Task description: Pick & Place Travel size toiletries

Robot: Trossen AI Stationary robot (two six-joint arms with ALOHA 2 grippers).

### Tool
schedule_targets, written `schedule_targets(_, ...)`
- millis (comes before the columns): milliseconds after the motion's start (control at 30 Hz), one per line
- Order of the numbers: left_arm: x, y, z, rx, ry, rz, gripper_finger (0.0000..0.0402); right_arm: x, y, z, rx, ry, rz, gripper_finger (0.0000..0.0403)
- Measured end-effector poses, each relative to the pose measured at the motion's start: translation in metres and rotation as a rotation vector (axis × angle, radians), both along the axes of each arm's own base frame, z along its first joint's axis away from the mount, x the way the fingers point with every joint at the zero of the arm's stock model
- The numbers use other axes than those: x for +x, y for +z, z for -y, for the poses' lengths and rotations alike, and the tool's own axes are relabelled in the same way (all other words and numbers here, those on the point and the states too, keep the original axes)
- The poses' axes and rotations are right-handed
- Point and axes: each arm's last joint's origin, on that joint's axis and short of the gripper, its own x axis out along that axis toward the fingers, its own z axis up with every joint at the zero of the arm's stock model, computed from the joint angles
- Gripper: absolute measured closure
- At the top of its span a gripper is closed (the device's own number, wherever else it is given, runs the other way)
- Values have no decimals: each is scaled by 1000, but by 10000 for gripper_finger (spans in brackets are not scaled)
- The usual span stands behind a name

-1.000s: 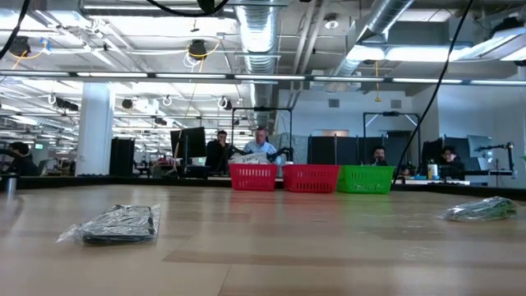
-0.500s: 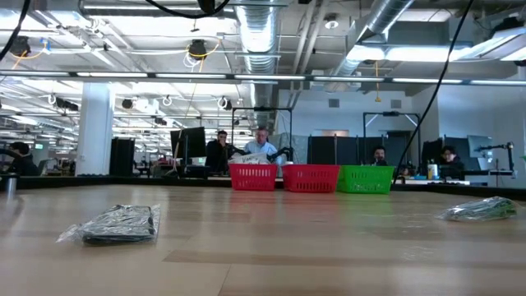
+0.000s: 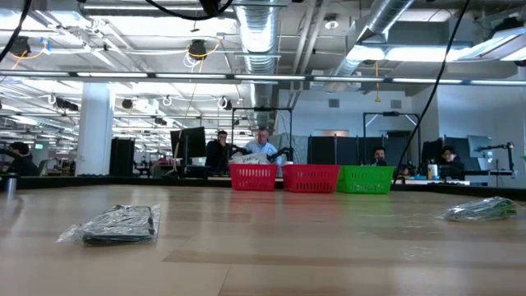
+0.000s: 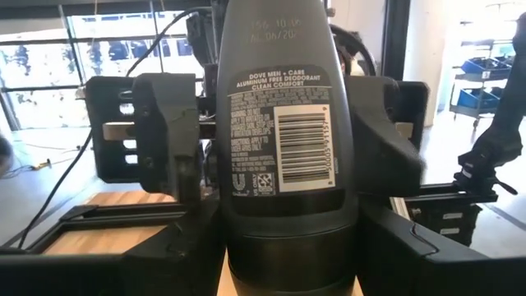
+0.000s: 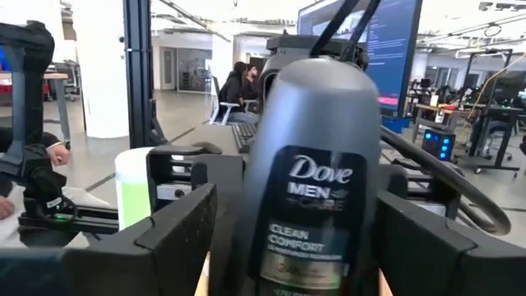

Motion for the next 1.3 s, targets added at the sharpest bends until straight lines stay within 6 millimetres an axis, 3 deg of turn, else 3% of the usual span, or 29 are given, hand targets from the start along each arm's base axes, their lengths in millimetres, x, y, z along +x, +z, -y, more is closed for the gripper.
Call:
schedule_targets(233, 0, 0, 1, -5, -22, -1, 201, 0, 0, 0, 0, 2, 1, 144)
schedule_targets(433, 0, -1, 1, 0, -26, -6, 202, 0, 0, 0, 4, 3, 0, 211)
schedule_targets(800, 0, -1, 1, -4, -27, -14, 200, 0, -1, 0, 12, -2, -15, 212)
schedule_targets(1033, 0, -3, 1, -22, -29, -30, 161, 0, -2, 0, 15, -5, -24, 212)
schedule_targets(1300, 0, -5, 1, -21, 6, -51, 152, -1, -3, -2, 18, -3, -40, 212)
